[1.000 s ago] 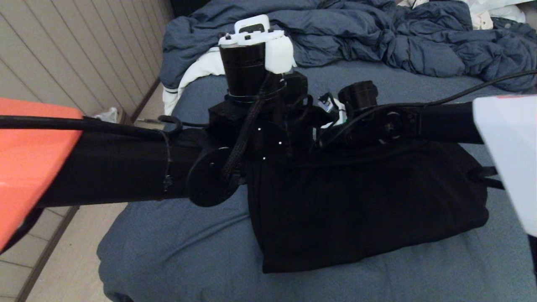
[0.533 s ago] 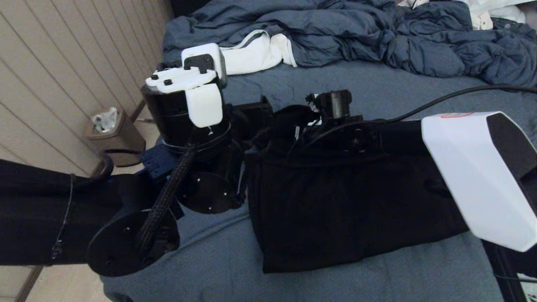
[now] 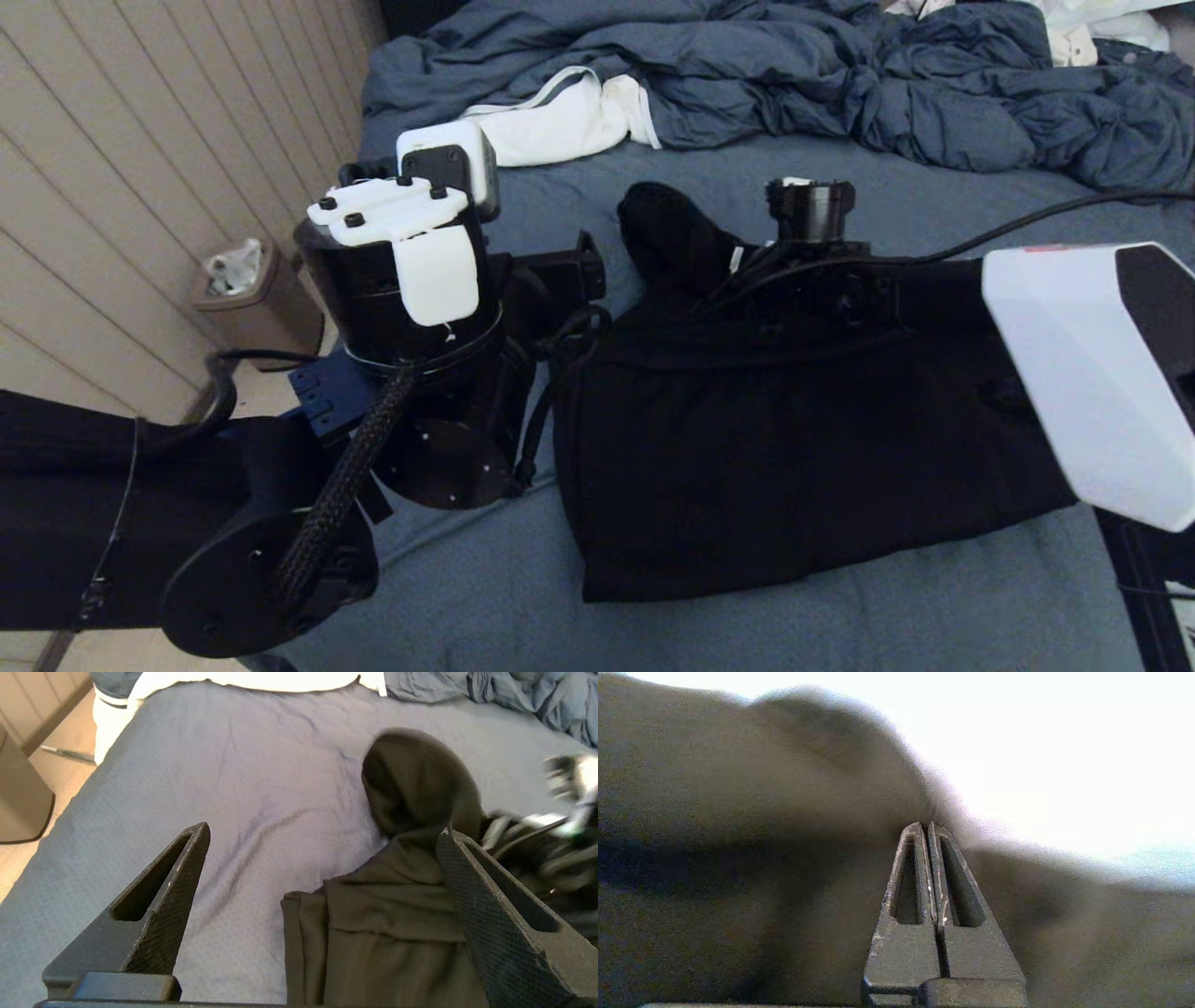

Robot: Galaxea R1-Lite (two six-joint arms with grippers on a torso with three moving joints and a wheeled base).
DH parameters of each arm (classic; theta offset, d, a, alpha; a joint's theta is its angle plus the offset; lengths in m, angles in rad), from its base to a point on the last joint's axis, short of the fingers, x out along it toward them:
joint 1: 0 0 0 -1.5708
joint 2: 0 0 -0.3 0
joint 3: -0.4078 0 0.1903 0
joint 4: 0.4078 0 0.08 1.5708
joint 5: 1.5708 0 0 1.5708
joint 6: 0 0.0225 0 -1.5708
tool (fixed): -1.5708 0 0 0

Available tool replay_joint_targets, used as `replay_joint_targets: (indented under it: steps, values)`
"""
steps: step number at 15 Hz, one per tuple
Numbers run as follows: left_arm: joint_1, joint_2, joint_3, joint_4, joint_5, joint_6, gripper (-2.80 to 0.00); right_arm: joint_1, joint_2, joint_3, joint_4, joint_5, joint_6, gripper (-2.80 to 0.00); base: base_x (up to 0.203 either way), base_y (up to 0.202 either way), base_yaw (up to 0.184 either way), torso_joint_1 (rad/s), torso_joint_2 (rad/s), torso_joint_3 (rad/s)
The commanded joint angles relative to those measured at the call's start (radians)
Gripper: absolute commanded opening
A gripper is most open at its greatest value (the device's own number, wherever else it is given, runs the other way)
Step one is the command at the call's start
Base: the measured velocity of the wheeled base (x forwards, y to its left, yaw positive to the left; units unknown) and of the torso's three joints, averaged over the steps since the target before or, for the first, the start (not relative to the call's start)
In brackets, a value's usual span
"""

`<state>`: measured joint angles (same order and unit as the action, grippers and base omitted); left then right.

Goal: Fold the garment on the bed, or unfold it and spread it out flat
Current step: Unfold the black sweatshirt

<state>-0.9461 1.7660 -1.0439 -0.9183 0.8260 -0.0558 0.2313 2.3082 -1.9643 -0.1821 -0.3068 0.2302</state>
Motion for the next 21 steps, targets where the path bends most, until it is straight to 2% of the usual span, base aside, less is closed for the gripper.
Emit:
replay_joint_targets:
  steps: [1,8,11,13,15,17,18,19,21]
  values:
    - [-0.003,0.003,0.007,-0.005,0.005,-0.001,0.00,-0.045,-0.019,0.001,0.001,-0.002,0.002,-2.80,0.000,0.000,0.000,0.000,0.00,0.000]
    - [-0.003,0.010,0.019,-0.014,0.002,0.001,0.00,-0.073,-0.128,0.039,0.007,-0.017,0.010,-2.80,0.000,0.000,0.000,0.000,0.00,0.000]
    - [0.022,0.052,0.011,0.009,-0.008,-0.020,0.00,-0.096,-0.264,0.165,0.025,0.006,0.011,-2.80,0.000,0.000,0.000,0.000,0.00,0.000]
    - [0.029,0.081,-0.028,0.092,-0.037,-0.053,0.00,-0.115,-0.381,0.285,0.061,0.080,0.011,-2.80,0.000,0.000,0.000,0.000,0.00,0.000]
    - [0.068,0.099,-0.111,0.206,-0.086,-0.114,0.00,-0.148,-0.487,0.385,0.117,0.193,0.014,-2.80,0.000,0.000,0.000,0.000,0.00,0.000]
    - [0.121,0.109,-0.227,0.425,-0.161,-0.230,0.00,-0.183,-0.562,0.459,0.140,0.295,0.022,-2.80,0.000,0.000,0.000,0.000,0.00,0.000]
    - [0.152,0.111,-0.290,0.572,-0.228,-0.318,0.00,-0.201,-0.589,0.485,0.145,0.334,0.024,-2.80,0.000,0.000,0.000,0.000,0.00,0.000]
    - [0.187,0.111,-0.347,0.718,-0.344,-0.413,0.00,-0.214,-0.605,0.497,0.149,0.363,0.024,-2.80,0.000,0.000,0.000,0.000,0.00,0.000]
    - [0.260,0.115,-0.438,0.923,-0.617,-0.573,0.00,-0.218,-0.609,0.494,0.197,0.378,0.023,-2.80,0.000,0.000,0.000,0.000,0.00,0.000]
